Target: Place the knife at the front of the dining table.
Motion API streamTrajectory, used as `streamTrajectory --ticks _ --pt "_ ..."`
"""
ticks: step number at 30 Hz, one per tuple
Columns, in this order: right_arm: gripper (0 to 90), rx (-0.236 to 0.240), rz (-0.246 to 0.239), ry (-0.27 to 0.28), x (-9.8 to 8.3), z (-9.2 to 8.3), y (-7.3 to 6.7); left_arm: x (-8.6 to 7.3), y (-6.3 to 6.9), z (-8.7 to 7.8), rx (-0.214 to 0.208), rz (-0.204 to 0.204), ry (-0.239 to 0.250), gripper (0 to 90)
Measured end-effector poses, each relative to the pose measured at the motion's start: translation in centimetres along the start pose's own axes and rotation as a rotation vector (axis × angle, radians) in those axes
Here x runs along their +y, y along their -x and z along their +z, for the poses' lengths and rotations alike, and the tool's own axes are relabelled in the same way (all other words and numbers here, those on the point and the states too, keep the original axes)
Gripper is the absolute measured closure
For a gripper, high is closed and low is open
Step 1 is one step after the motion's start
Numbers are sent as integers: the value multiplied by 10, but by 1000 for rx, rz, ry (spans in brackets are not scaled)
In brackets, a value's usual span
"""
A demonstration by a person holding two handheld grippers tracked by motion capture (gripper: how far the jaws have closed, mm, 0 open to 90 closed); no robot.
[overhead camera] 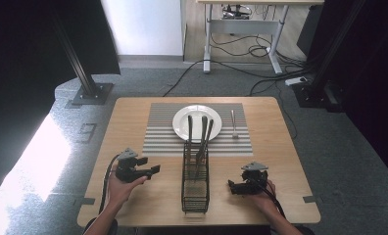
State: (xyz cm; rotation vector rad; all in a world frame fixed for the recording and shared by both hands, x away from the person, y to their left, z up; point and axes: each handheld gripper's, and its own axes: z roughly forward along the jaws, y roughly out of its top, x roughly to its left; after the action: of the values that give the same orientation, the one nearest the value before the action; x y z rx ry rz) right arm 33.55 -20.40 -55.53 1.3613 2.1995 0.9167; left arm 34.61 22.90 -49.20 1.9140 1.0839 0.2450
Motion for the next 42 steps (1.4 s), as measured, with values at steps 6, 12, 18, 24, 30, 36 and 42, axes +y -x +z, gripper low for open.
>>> streamTrajectory --ticks 6,12,18,24,30,36,42 --pt "0 5 -5 -8 0 -1 1 4 -2 -2 0 2 18 289" --pt "0 4 -6 10 -2 -1 1 24 3 -4 -35 19 60 307" --pt "0 3 -6 11 -2 -1 1 39 4 -2 -54 31 83 327" --pt "0 2 -4 12 -2 -1 1 54 6 2 -77 33 100 331" --pt "0 2 -3 13 -2 -1 0 69 14 11 -94 34 106 333" --pt "0 2 0 12 -2 -1 0 84 27 22 -108 56 105 335" --pt "0 1 -2 13 -2 -1 0 93 34 33 -126 64 90 360"
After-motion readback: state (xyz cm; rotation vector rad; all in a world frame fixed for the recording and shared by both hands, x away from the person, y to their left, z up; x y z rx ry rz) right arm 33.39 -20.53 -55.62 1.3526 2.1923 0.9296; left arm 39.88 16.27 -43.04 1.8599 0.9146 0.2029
